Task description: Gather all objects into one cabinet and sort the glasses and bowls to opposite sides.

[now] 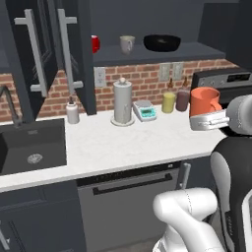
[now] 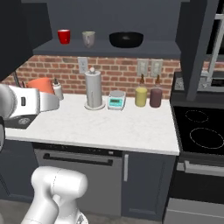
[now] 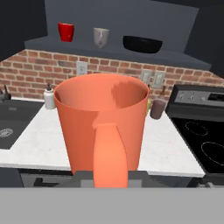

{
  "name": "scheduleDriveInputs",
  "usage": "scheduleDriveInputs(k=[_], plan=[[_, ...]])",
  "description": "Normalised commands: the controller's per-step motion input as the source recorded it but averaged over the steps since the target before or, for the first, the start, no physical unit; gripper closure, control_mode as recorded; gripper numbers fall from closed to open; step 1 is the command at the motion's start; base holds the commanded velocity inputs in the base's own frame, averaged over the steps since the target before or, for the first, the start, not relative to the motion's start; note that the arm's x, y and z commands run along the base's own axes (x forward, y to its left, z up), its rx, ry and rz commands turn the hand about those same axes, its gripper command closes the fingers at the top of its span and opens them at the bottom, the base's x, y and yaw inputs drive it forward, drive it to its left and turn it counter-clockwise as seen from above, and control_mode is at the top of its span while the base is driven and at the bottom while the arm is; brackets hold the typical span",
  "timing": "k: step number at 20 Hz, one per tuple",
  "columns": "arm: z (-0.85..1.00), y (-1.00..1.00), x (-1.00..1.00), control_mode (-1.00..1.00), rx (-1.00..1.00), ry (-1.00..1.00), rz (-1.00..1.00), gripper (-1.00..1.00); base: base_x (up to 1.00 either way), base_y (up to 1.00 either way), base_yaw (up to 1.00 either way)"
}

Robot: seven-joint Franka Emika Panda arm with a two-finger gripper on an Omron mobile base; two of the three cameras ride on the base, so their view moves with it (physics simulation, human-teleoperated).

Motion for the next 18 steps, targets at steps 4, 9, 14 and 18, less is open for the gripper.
scheduleDriveInputs(k=[4,9,14,18], plan=[[0.00,0.00,0.00,1.00,0.00,0.00,0.00,1.00,0.29,-0.05,0.06],[0.00,0.00,0.00,1.00,0.00,0.00,0.00,1.00,0.52,0.33,0.00],[0.00,0.00,0.00,1.00,0.00,0.00,0.00,1.00,0.61,0.45,-0.03],[0.00,0.00,0.00,1.00,0.00,0.00,0.00,1.00,0.55,0.46,-0.01]])
